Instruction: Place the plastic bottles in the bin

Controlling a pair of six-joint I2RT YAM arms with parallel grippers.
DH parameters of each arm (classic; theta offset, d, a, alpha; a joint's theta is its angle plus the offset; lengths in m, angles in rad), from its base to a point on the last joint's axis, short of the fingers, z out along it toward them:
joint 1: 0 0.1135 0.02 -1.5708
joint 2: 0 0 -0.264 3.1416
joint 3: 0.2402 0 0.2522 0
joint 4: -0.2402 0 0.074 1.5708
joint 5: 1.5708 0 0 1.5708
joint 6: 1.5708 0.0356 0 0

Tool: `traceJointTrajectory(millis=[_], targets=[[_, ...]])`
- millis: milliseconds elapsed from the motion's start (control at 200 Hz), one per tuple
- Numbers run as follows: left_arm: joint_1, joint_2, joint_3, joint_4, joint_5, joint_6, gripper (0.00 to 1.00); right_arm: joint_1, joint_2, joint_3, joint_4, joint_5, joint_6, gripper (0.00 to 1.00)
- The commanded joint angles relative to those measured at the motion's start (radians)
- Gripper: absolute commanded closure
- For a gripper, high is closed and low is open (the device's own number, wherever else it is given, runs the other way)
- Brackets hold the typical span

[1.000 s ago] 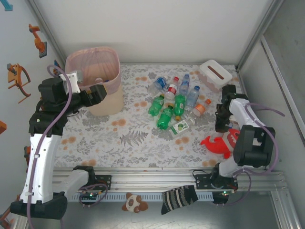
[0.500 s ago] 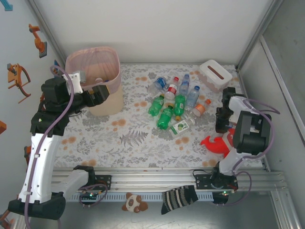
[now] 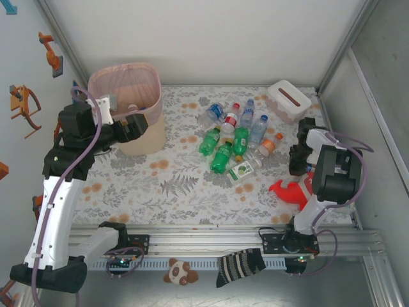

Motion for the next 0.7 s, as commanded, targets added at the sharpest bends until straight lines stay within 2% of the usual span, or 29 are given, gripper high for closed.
traceJointTrajectory(millis=[0,150,426,576,696], targets=[[-0.008,0.004,0.014,0.014,0.0,-0.006,0.1,-0.008,-0.052,-0.001,-0.041,0.037,0.003,0.38],[-0.012,0.003,0.017,0.014,-0.002,-0.008,0.1,-0.007,-0.1,-0.001,-0.057,0.046,0.002,0.44],[-0.018,-0.012,0.017,0.015,-0.004,-0.012,0.1,0.018,-0.178,0.031,-0.077,0.06,-0.043,0.48],[-0.022,-0.014,0.017,0.018,-0.002,-0.014,0.1,0.096,-0.248,0.076,-0.057,0.112,-0.164,0.51],[-0.025,-0.017,0.015,0.024,0.001,-0.013,0.1,0.187,-0.332,0.095,-0.024,0.194,-0.329,0.51]])
